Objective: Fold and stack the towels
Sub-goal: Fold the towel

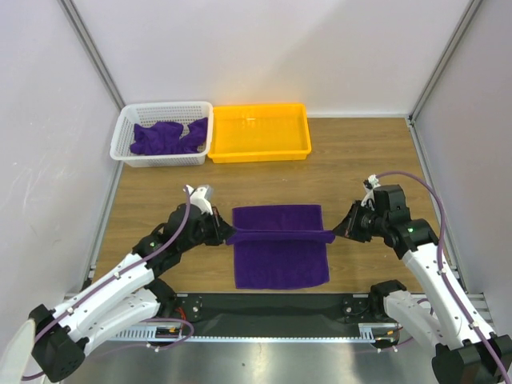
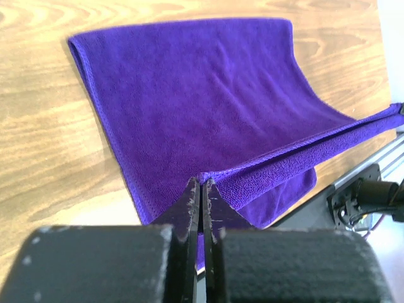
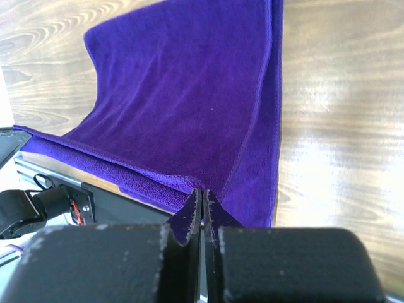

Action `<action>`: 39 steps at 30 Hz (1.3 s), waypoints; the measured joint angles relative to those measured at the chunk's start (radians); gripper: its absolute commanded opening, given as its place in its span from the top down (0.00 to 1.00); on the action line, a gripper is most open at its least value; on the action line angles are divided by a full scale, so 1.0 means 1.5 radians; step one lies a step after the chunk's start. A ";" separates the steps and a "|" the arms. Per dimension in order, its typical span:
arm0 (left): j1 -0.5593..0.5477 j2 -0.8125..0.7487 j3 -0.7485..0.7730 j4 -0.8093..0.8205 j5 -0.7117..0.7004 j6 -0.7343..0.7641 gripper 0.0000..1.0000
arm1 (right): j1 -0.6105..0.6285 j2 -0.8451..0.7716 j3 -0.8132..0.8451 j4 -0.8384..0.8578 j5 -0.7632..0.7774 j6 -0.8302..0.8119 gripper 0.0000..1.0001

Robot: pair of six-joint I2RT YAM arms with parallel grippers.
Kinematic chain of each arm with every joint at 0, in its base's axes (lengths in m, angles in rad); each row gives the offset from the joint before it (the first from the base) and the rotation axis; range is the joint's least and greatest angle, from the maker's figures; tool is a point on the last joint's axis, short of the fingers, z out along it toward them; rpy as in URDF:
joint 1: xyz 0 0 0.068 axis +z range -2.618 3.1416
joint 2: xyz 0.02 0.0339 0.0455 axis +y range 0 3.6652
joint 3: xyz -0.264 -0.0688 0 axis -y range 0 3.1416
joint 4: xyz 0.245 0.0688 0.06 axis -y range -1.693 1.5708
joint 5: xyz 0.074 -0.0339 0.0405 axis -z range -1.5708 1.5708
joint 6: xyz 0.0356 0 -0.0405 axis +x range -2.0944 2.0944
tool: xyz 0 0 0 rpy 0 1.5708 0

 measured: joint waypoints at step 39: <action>-0.039 -0.056 0.027 -0.196 -0.019 0.000 0.12 | -0.003 -0.067 0.016 -0.178 0.031 0.033 0.37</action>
